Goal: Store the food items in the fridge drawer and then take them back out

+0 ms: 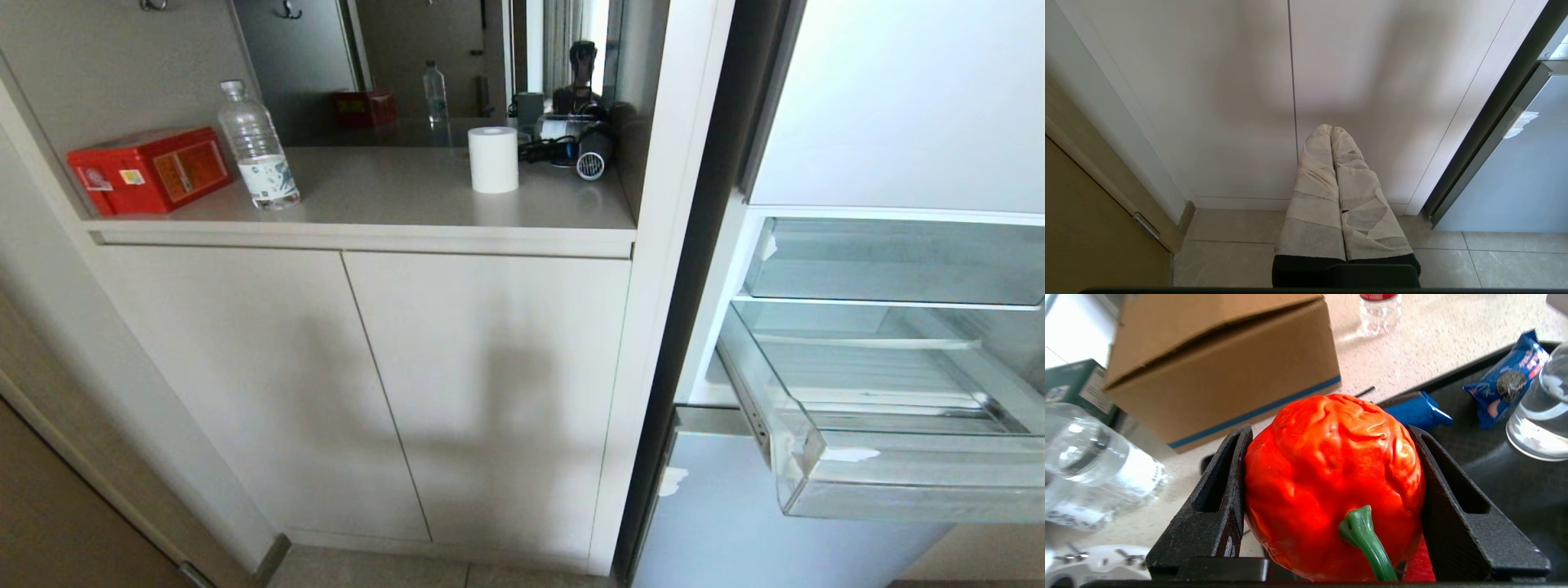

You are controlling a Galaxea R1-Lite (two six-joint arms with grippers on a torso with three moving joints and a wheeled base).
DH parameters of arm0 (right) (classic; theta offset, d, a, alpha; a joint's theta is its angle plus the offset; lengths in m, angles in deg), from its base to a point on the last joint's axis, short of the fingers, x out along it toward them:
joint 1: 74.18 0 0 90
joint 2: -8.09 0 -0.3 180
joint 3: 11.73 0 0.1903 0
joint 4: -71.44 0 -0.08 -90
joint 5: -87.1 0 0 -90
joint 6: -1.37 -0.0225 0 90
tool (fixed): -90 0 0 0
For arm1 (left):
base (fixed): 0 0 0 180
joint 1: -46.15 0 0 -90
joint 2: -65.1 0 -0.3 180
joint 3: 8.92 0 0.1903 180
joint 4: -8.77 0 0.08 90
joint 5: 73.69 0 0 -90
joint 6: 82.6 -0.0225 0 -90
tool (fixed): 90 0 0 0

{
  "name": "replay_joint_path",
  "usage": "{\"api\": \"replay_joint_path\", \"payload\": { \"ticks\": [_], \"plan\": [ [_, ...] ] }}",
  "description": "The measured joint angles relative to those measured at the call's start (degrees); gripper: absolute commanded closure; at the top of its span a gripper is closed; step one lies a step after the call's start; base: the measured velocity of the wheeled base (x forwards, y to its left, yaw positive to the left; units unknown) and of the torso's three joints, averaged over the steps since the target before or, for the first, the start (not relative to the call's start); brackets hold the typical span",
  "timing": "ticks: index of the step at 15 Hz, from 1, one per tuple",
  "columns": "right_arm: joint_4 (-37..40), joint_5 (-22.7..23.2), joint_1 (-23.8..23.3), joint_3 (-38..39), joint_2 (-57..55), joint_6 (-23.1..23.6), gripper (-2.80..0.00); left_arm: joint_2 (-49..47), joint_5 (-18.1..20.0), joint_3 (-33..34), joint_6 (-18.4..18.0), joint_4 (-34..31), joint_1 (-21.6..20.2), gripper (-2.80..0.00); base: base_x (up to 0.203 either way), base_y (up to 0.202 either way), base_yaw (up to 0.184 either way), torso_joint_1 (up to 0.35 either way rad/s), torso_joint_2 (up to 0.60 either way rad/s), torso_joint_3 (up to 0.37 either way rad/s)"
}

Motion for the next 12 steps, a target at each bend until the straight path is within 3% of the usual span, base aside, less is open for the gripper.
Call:
{"api": "replay_joint_path", "payload": {
  "ticks": [12],
  "plan": [
    [-0.1,0.1,-0.7,-5.9,-9.6,1.3,0.0,0.0,0.0,0.0,0.0,0.0,0.0,0.0,0.0,0.0,0.0,0.0,0.0,0.0]
  ]
}}
